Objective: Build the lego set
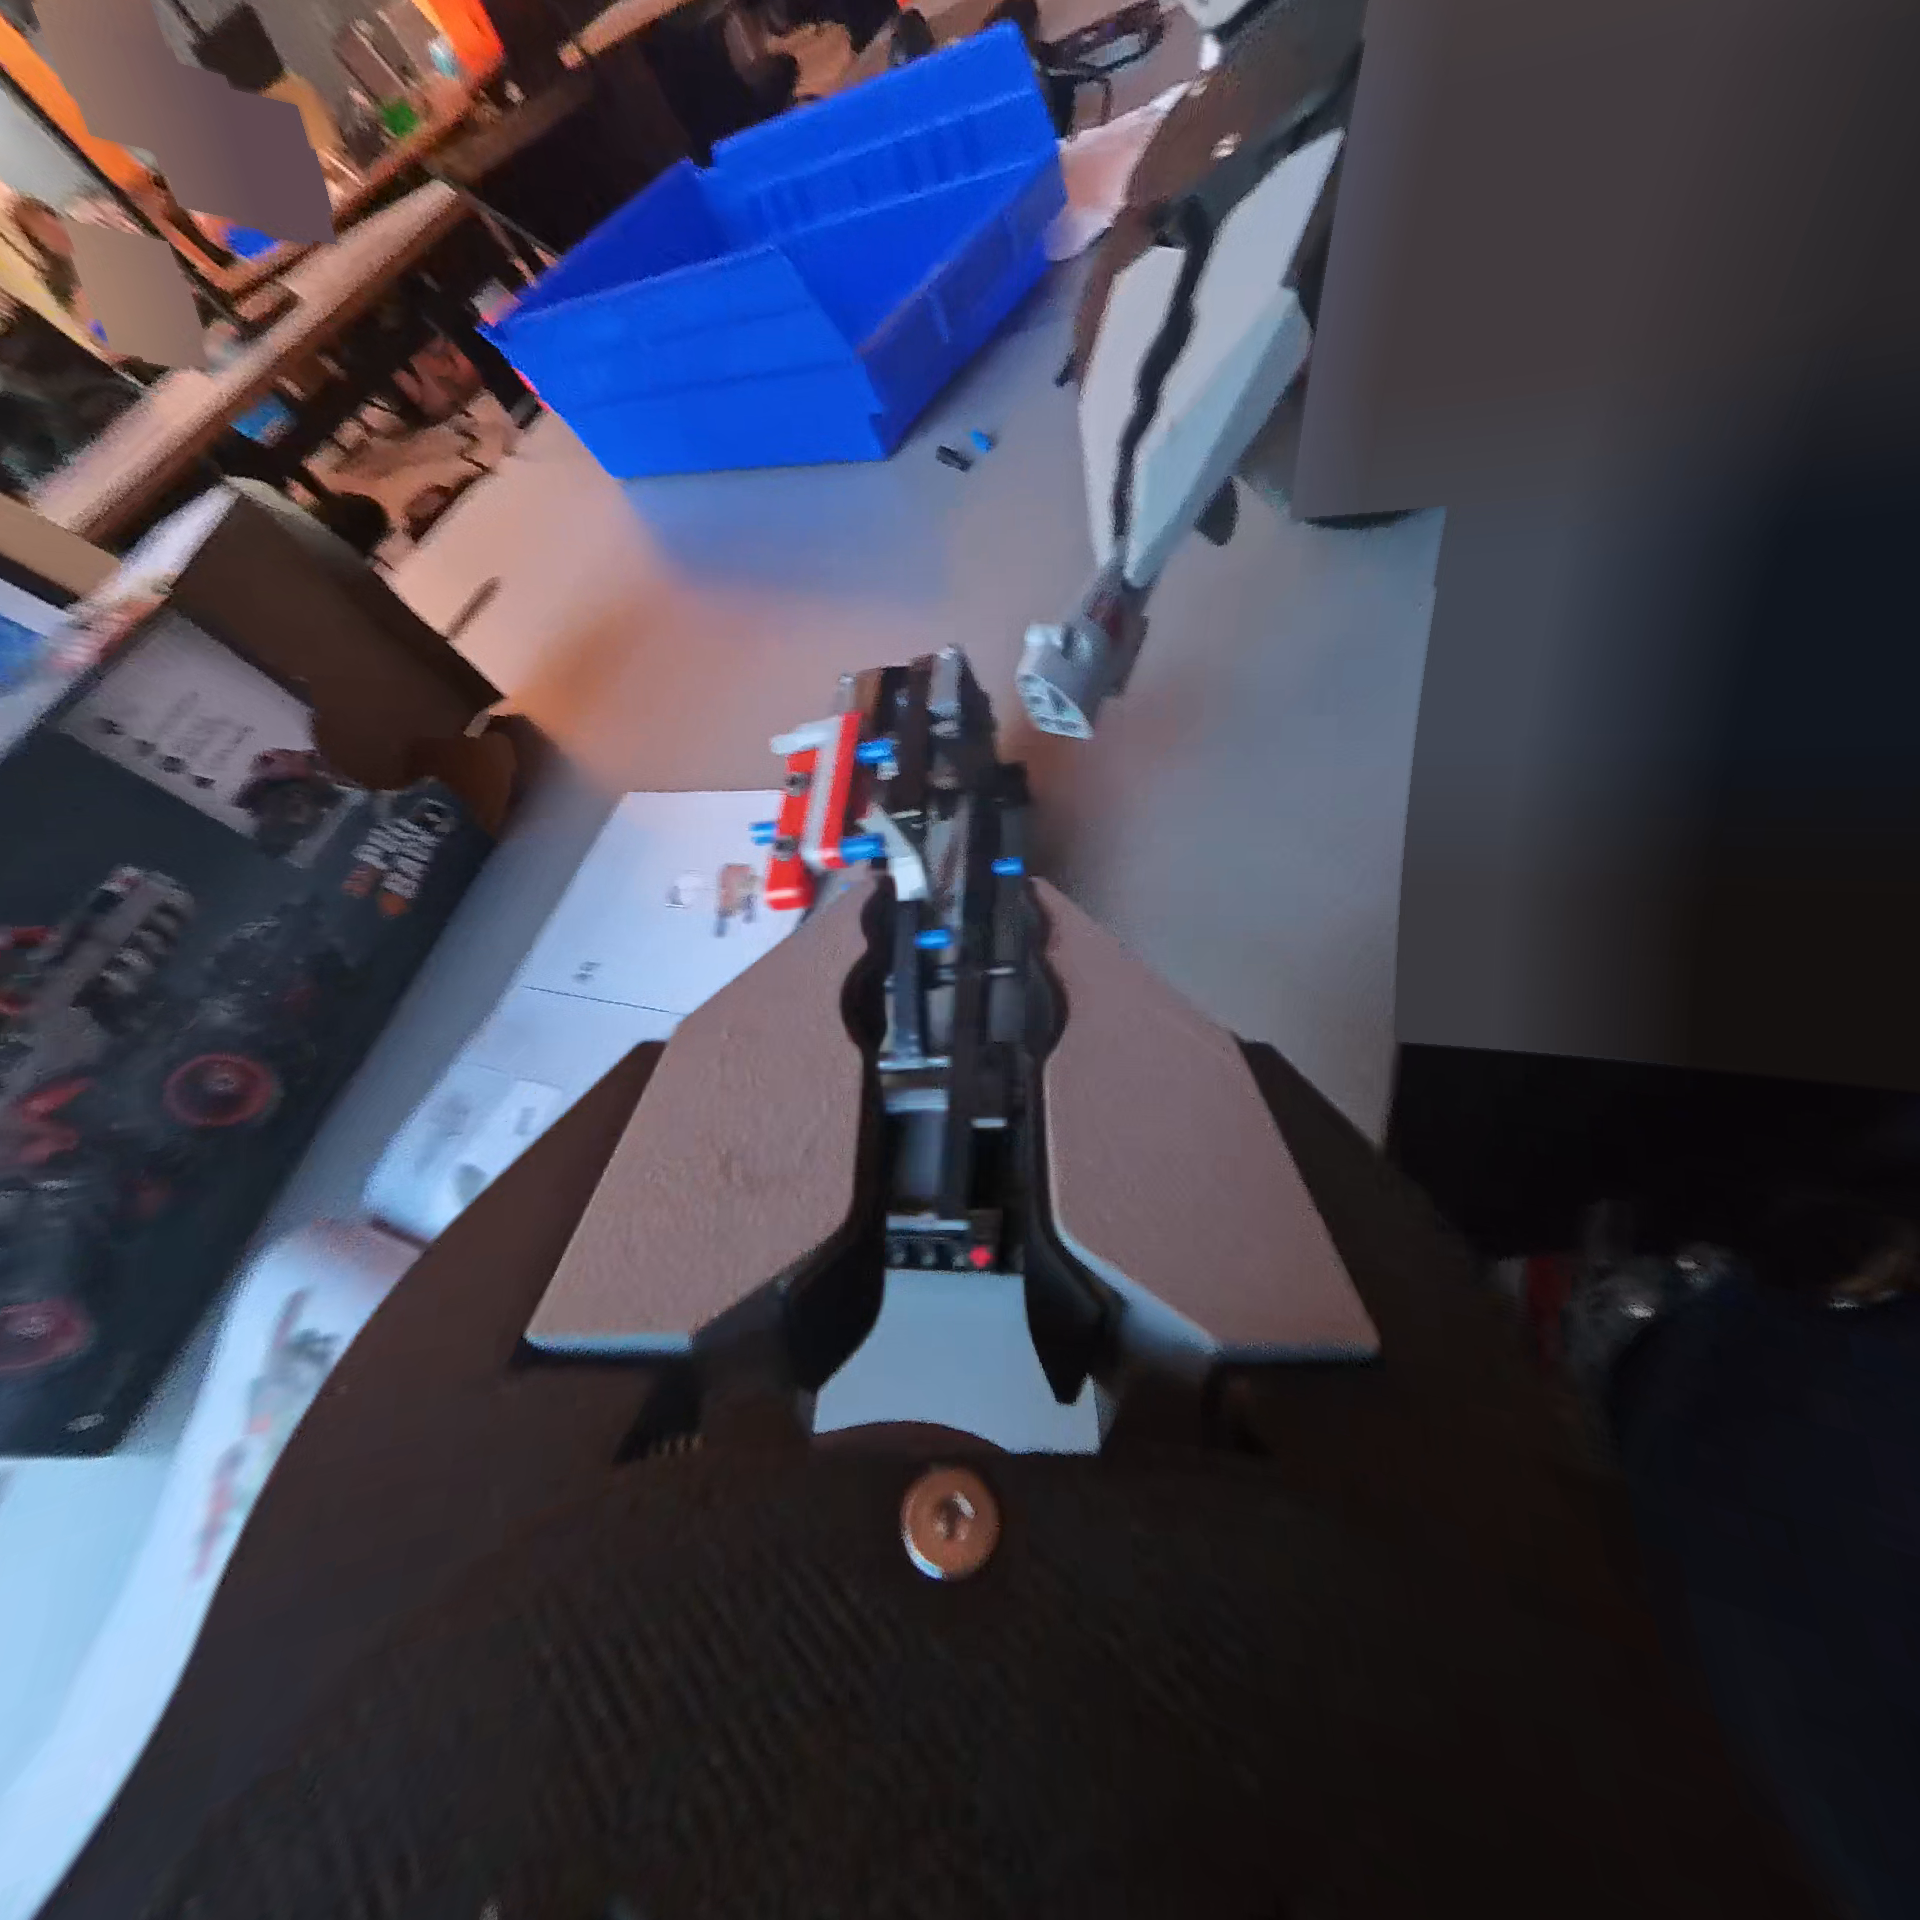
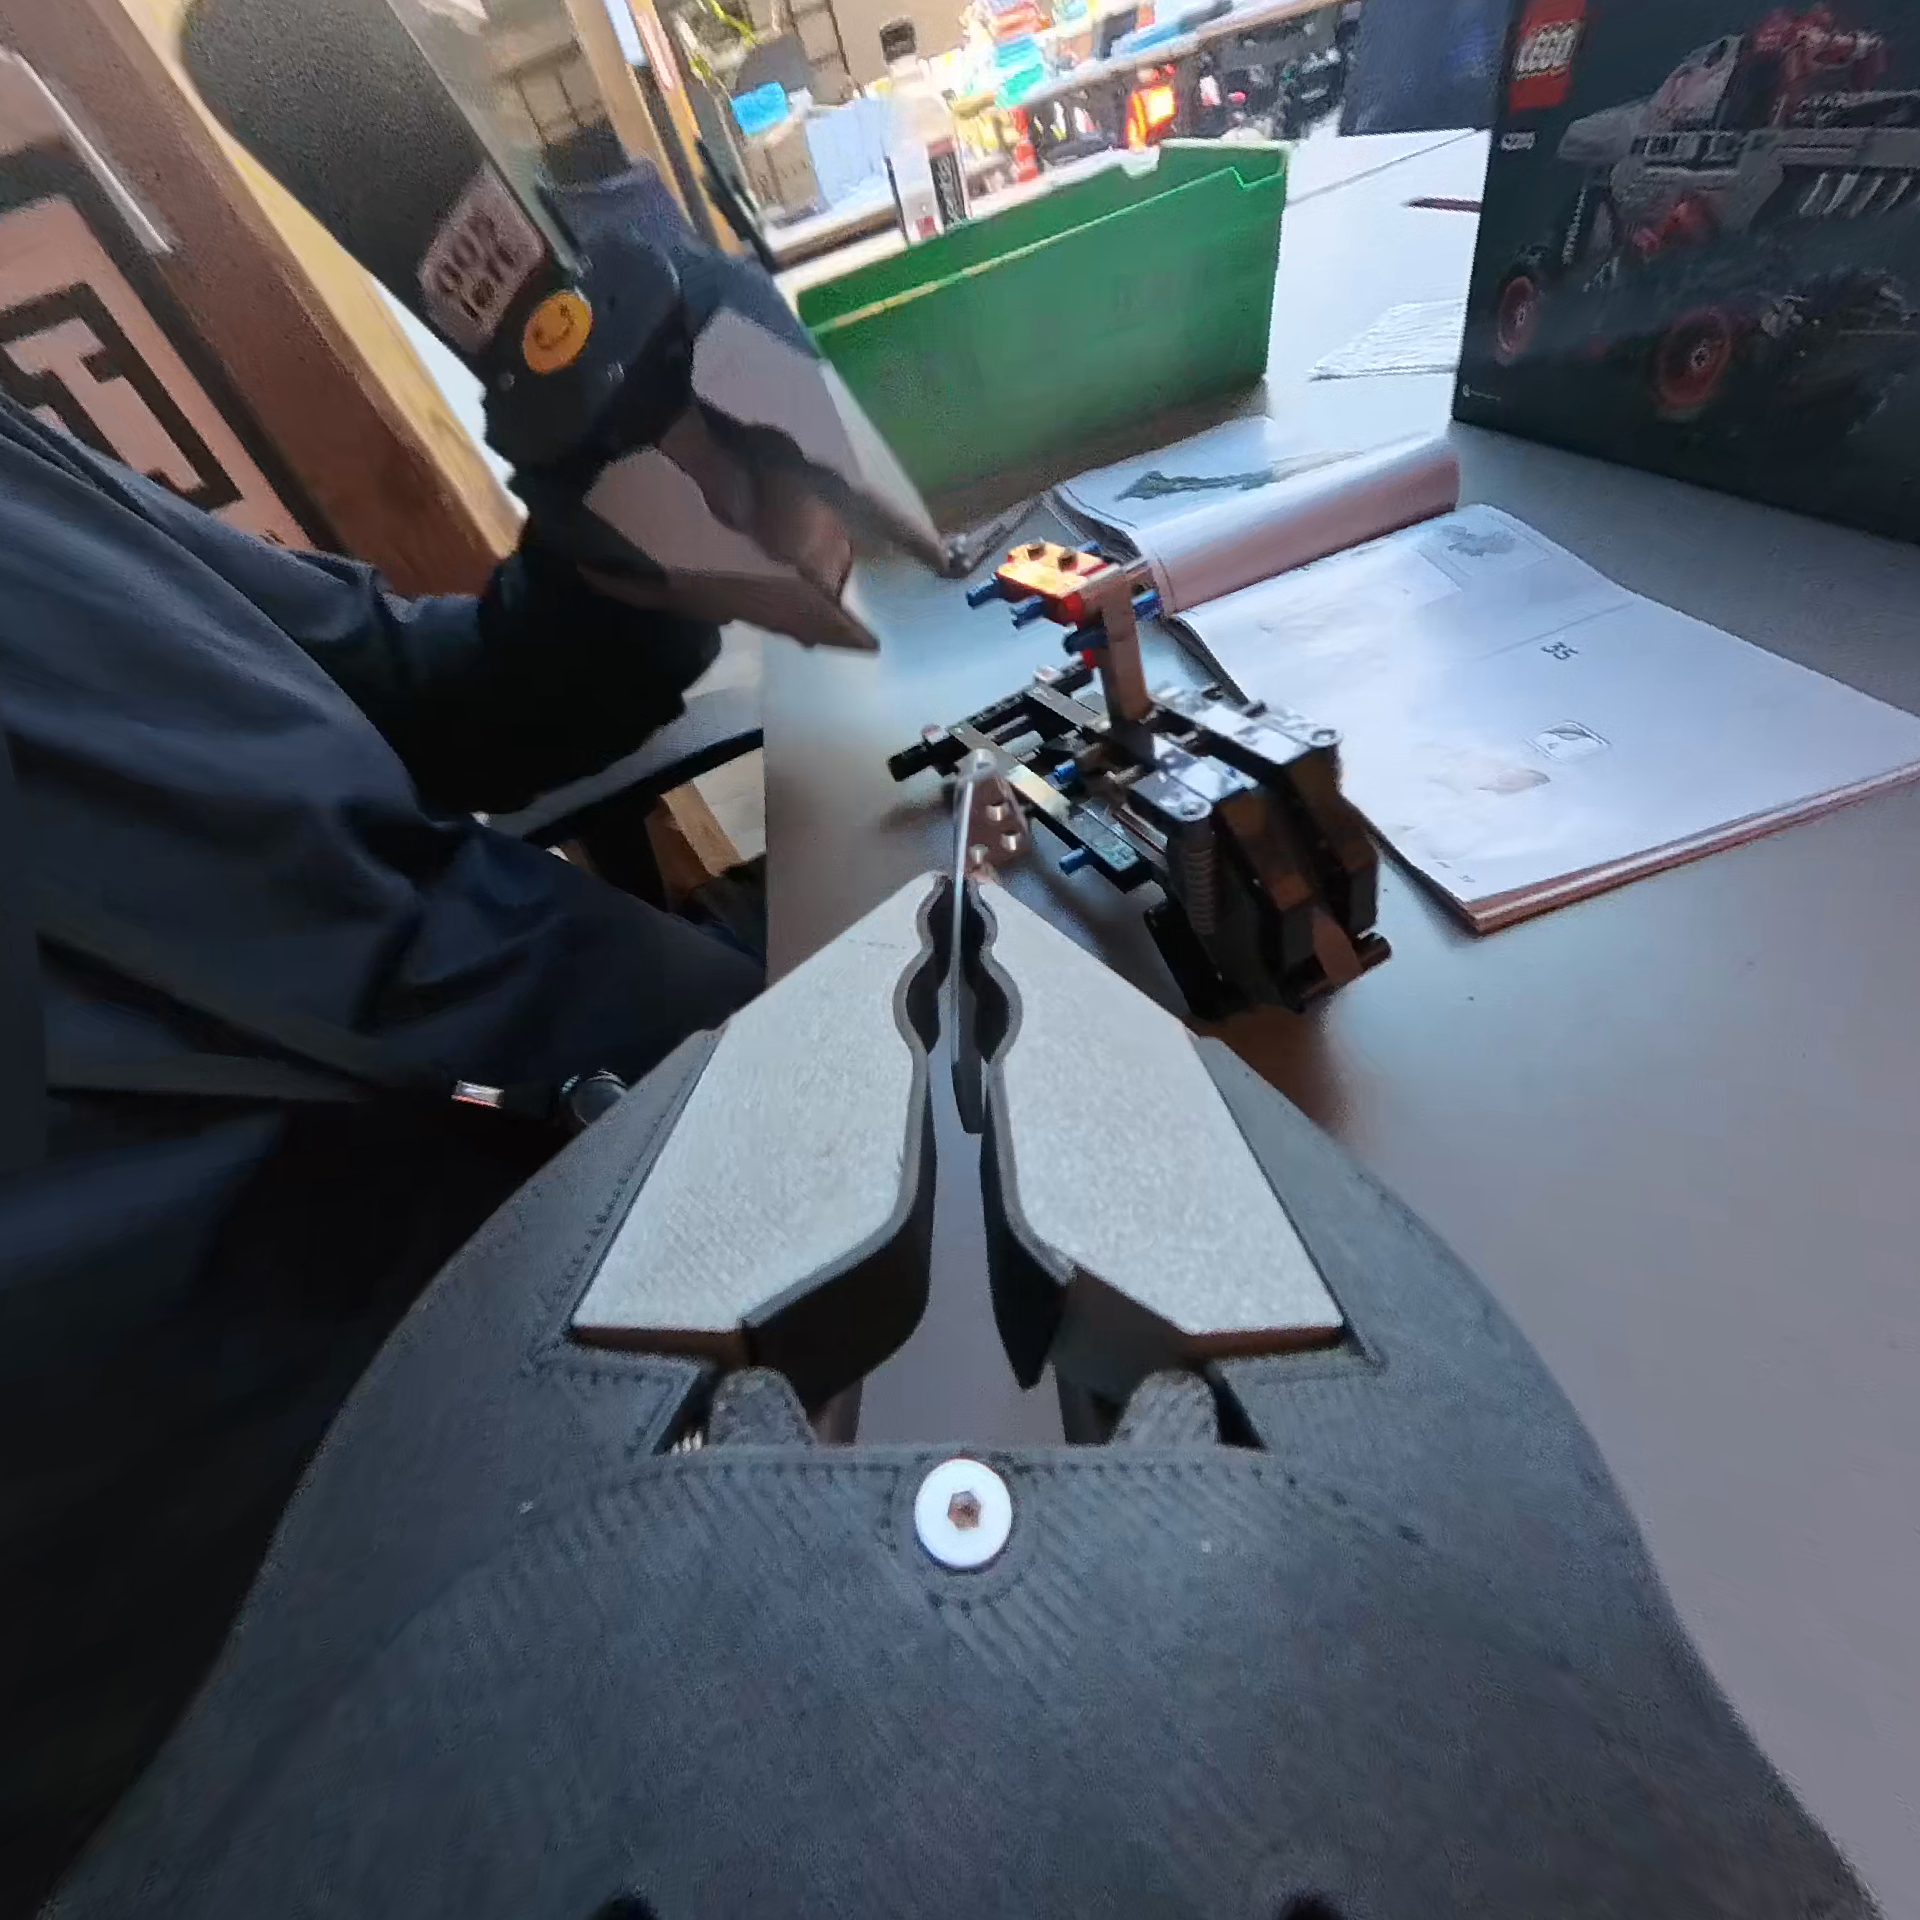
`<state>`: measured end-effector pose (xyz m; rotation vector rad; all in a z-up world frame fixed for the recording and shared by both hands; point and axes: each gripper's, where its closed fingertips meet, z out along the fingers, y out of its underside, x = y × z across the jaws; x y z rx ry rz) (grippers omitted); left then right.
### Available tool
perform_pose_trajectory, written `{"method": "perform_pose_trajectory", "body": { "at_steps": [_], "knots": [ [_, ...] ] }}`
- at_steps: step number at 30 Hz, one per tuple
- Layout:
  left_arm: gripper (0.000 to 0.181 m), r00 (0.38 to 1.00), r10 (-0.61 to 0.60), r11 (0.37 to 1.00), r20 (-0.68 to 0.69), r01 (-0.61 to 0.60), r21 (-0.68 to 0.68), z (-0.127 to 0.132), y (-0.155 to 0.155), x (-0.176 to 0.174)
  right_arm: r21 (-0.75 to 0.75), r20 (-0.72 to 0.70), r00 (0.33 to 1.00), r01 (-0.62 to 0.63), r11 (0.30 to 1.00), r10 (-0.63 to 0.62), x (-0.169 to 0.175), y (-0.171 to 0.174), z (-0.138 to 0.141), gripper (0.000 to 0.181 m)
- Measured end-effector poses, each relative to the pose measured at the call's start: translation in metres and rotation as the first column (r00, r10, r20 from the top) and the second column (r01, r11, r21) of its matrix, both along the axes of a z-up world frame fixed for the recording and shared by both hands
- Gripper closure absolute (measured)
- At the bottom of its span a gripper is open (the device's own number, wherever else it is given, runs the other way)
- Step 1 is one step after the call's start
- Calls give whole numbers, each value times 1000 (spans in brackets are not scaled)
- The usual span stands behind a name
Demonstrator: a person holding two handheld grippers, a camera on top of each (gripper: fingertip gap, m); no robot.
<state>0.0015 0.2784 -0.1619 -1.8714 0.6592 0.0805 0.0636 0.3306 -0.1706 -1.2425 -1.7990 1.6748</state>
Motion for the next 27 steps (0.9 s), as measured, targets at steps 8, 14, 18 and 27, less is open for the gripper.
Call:
{"method": "perform_pose_trajectory", "body": {
  "at_steps": [8, 14, 18, 27],
  "knots": [
    [161, 964, -85, 991, 252, 109, -79, -15, 5, 40, -131, -42, 988, -151, 980, 147, 2, -32, 15, 181],
    [167, 952, -124, 988, 279, 145, -58, -23, 4, 52, -88, -33, 986, -164, 983, 161, 0, -50, 11, 181],
    [167, 953, -116, 988, 280, 141, -69, -26, 5, 49, -22, -32, 991, -132, 991, 131, -2, -49, 8, 181],
    [167, 945, -137, 985, 297, 162, -61, -23, -5, 54, 472, -91, 995, 18, 881, 28, -2, -53, 0, 168]
  ]
}}
